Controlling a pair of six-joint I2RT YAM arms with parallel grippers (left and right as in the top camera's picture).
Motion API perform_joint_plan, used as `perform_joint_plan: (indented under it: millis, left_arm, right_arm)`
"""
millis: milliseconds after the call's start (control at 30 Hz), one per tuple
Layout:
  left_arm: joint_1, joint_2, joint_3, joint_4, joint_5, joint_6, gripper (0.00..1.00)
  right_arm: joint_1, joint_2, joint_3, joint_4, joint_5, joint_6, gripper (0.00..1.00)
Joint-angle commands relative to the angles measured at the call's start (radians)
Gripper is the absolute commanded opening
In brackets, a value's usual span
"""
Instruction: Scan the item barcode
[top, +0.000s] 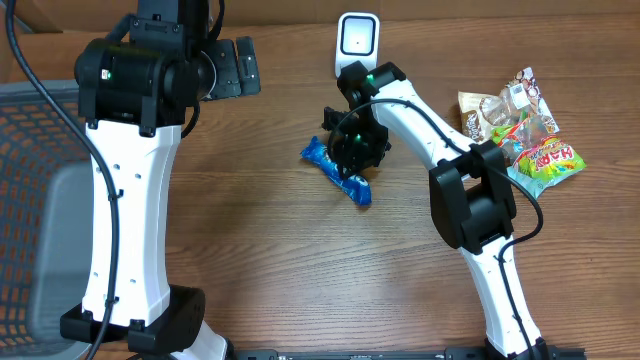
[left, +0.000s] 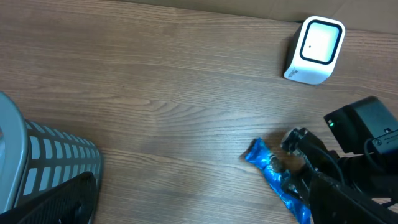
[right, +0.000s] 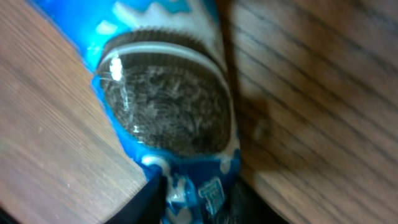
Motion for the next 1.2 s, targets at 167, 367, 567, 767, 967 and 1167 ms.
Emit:
perform_joint_plan:
  millis: [167, 367, 567, 767, 967, 1167]
  left_arm:
    - [0.0, 0.001, -0.002, 0.004, -0.013, 0.019, 1.0]
    - [0.0, 0.001, -0.002, 0.005, -0.013, 0.019, 1.0]
    - [0.0, 0.001, -0.002, 0.004, -0.013, 0.019, 1.0]
    - [0.0, 0.001, -0.002, 0.005, -0.013, 0.019, 1.0]
    - [0.0, 0.001, -0.002, 0.005, -0.013, 0.019, 1.0]
    - [0.0, 0.001, -0.002, 0.004, -0.013, 0.019, 1.0]
  right_arm:
    - [0.004, -0.004, -0.009, -0.027, 0.06, -0.003, 0.04]
    - [-0.007, -0.008, 0.027, -0.207, -0.19, -0.069, 0.04]
    - [-0.104, -0.008, 0.042, -0.318, -0.483, -0.211, 0.04]
    - [-0.251, -0.008, 0.042, -0.318, -0.755, -0.209, 0.04]
    - [-0.359, -0.008, 0.042, -0.318, -0.96, -0.128, 0.04]
    - [-0.376, -0.008, 0.042, -0.318, -1.043, -0.051, 0.04]
